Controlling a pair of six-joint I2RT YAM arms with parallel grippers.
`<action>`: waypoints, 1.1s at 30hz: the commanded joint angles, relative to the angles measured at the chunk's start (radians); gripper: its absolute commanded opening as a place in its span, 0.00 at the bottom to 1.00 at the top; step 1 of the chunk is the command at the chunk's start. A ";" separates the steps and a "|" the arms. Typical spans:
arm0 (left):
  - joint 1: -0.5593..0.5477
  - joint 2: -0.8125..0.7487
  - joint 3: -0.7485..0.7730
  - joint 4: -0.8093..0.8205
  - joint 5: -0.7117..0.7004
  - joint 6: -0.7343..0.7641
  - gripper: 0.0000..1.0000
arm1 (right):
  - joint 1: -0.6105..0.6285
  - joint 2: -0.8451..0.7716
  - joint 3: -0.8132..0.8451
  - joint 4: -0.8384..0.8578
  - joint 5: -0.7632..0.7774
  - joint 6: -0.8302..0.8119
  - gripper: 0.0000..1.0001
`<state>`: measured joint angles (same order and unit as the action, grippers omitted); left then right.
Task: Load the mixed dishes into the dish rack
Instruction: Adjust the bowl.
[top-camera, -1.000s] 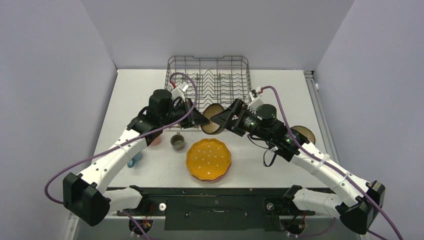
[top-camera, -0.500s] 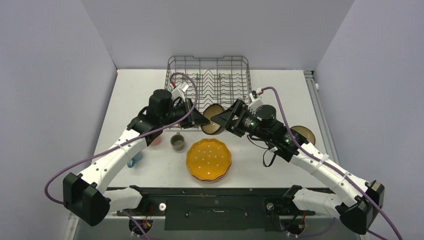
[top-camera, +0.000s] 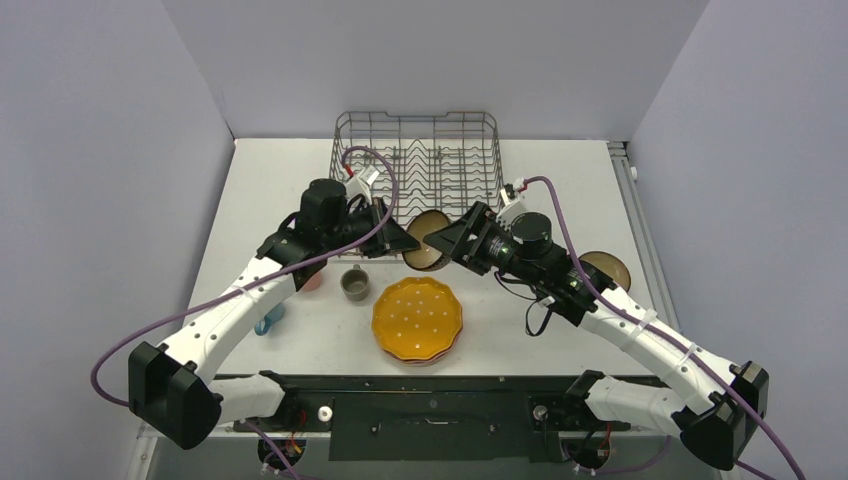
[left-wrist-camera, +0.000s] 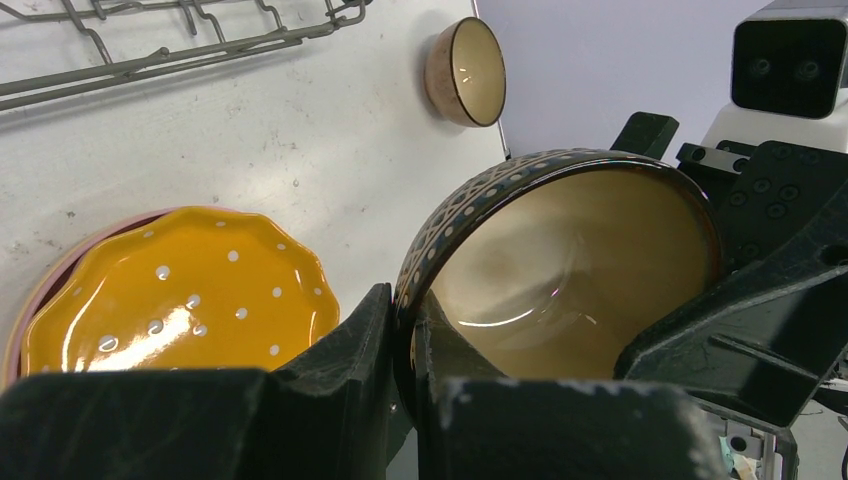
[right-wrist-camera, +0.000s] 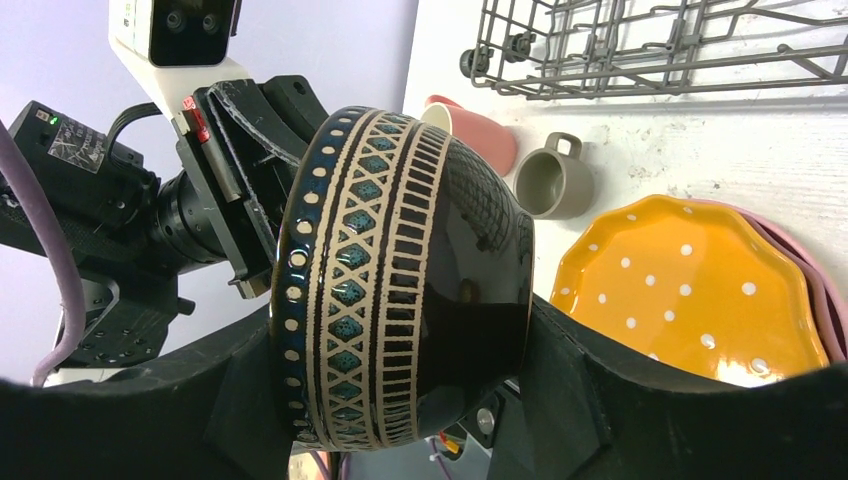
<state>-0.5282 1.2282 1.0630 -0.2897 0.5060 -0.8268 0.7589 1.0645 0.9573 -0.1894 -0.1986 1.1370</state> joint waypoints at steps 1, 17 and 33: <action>0.005 0.004 0.073 0.085 0.055 -0.021 0.00 | -0.004 -0.031 0.041 0.004 0.035 -0.018 0.00; 0.004 0.066 0.070 0.139 0.100 -0.058 0.00 | 0.137 -0.012 0.167 -0.148 0.302 -0.119 0.00; 0.004 0.120 0.103 0.114 0.126 -0.074 0.04 | 0.191 -0.020 0.252 -0.348 0.509 -0.186 0.00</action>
<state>-0.5396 1.3468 1.1137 -0.1738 0.6636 -0.8577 0.9386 1.0653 1.1484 -0.4950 0.2272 1.0428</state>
